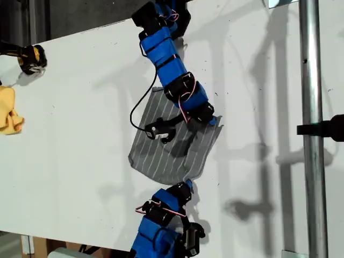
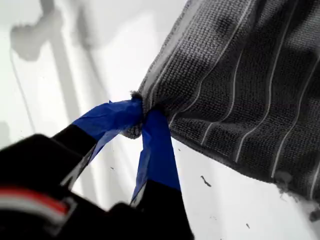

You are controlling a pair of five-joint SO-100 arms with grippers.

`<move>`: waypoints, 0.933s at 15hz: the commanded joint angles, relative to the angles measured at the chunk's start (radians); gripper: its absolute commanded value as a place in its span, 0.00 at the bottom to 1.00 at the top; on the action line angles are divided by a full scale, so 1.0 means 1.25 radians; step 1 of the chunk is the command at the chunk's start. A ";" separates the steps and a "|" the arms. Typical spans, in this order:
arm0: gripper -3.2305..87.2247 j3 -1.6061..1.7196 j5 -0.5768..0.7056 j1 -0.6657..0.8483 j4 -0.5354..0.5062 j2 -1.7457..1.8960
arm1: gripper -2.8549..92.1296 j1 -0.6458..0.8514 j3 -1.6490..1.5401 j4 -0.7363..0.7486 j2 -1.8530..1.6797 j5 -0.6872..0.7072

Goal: Grasp corners of a towel and fold twice.

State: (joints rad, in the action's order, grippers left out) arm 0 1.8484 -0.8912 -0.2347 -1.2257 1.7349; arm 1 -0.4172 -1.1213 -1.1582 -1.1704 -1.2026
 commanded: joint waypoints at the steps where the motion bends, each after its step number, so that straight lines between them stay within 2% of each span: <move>1: 0.01 -0.016 0.005 0.012 0.004 0.091 | 0.03 -0.004 -0.033 0.029 -0.103 0.011; 4: 0.01 0.020 0.037 0.109 0.020 0.109 | 0.03 0.050 -0.173 0.011 -0.199 -0.043; 8: 0.01 -0.022 0.161 0.277 0.029 0.092 | 0.03 0.152 -0.242 -0.072 -0.272 -0.015; 14: 0.01 -0.199 0.323 0.447 0.025 -0.064 | 0.03 0.346 -0.388 -0.133 -0.398 0.027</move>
State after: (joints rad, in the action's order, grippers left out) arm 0 1.7089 -0.5231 0.2823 -1.1919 1.6935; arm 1 -0.0430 -1.5938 -1.3146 -1.5815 -1.1888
